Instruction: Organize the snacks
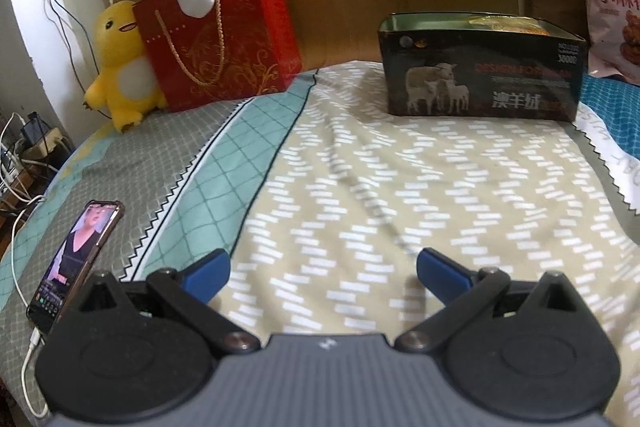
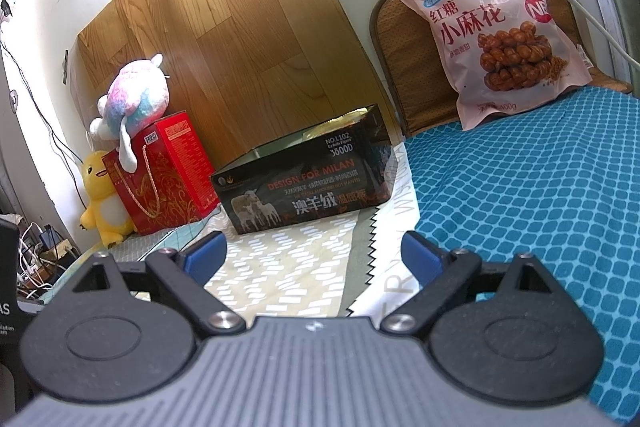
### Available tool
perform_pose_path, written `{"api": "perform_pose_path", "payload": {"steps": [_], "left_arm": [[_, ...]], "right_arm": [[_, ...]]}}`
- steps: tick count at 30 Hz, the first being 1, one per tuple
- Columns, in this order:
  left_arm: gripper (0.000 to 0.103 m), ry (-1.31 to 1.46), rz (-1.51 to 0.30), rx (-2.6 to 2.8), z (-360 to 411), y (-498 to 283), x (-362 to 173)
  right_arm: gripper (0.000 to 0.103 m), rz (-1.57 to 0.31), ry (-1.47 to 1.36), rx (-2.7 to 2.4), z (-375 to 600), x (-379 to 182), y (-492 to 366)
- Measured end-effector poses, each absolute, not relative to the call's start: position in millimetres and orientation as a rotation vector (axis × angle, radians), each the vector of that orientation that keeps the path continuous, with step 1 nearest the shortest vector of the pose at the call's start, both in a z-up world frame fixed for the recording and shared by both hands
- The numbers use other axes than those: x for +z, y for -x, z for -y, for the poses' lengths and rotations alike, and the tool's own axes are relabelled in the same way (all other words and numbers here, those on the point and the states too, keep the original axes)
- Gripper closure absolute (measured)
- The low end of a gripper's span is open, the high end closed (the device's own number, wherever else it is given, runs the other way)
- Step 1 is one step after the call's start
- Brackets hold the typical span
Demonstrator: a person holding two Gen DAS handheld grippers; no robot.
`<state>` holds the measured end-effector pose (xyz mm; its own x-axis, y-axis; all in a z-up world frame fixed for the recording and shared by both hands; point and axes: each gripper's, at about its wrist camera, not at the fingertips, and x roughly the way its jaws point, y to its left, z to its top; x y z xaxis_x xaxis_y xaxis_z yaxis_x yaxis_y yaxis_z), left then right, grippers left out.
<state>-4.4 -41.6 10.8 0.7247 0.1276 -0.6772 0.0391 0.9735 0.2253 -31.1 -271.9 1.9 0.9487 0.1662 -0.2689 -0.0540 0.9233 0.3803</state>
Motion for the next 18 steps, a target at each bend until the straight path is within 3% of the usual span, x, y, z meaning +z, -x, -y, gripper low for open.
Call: {"api": "perform_pose_path", "payload": {"steps": [18], "left_arm": [[0.000,-0.233,-0.806,0.000,46.5,7.9,12.3]], "right_arm": [[0.007,-0.303,-0.381,0.117,271.4,2.7,31.1]]}}
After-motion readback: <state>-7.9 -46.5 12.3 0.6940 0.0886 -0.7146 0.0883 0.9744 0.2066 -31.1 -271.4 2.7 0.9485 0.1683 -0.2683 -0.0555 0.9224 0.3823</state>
